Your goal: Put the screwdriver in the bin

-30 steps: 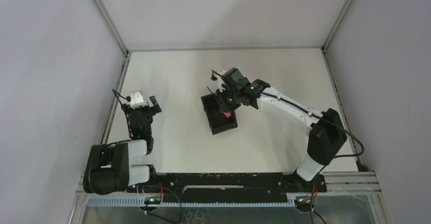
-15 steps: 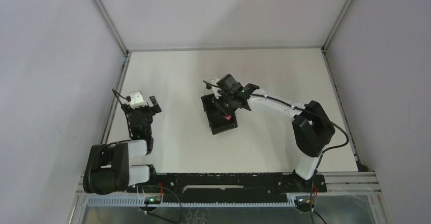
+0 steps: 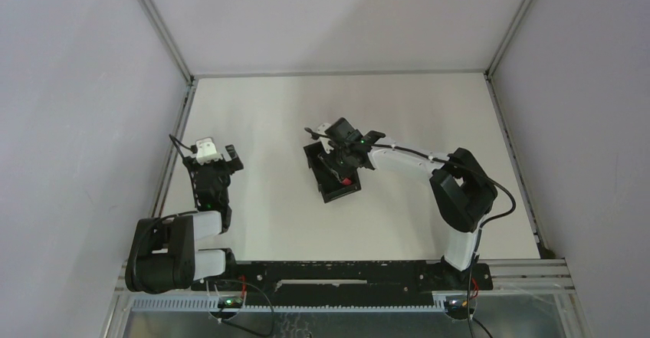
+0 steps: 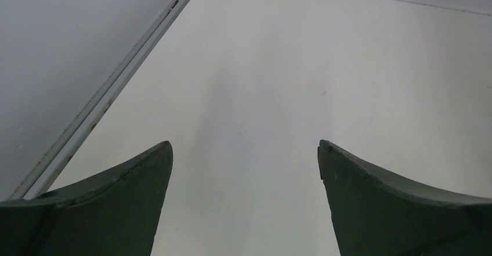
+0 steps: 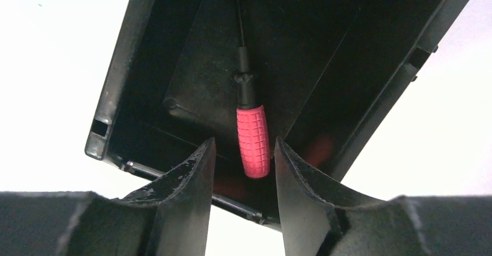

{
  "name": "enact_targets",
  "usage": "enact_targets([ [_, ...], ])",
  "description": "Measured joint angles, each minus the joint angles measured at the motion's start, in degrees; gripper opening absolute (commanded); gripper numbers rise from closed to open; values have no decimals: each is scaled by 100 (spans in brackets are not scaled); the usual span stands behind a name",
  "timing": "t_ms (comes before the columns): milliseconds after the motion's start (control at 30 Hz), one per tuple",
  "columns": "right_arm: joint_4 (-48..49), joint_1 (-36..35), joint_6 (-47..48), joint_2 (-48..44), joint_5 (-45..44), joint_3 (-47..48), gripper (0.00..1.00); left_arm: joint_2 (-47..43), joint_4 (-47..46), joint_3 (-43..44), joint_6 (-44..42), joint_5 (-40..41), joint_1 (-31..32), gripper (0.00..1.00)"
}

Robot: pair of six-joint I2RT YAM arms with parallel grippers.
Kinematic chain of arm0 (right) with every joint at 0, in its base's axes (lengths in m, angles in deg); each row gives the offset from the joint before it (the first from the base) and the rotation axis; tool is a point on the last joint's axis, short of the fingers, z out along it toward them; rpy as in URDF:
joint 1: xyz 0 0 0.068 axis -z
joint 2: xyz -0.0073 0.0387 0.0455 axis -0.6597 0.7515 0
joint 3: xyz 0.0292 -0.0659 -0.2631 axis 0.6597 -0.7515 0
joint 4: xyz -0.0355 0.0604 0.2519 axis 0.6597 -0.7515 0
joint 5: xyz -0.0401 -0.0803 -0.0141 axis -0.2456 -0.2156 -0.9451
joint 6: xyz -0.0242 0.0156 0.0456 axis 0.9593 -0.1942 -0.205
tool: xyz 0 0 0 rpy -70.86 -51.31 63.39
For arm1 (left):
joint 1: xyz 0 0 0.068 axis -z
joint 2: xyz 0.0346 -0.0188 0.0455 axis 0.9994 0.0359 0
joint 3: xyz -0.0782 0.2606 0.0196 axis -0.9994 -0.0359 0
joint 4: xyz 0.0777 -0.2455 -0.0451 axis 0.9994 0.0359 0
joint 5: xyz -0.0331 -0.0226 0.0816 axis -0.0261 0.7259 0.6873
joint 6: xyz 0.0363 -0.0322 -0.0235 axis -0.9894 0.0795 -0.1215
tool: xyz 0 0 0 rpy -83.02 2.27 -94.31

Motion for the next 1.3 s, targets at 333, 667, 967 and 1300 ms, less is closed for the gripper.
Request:
enact_targets([
  [333, -55, -203, -205, -448, -243, -9, 96, 0, 0, 0, 0, 0, 0, 100],
  [667, 431, 1211, -1495, -2747, -962, -793, 100, 0, 0, 0, 0, 2, 0, 100],
  [967, 1381, 3783, -1493, -3816, -944, -2892, 100, 0, 0, 0, 0, 0, 0, 100],
  [1300, 2448, 4459, -1408, -3864, -179, -3602, 100, 0, 0, 0, 0, 0, 0, 100],
])
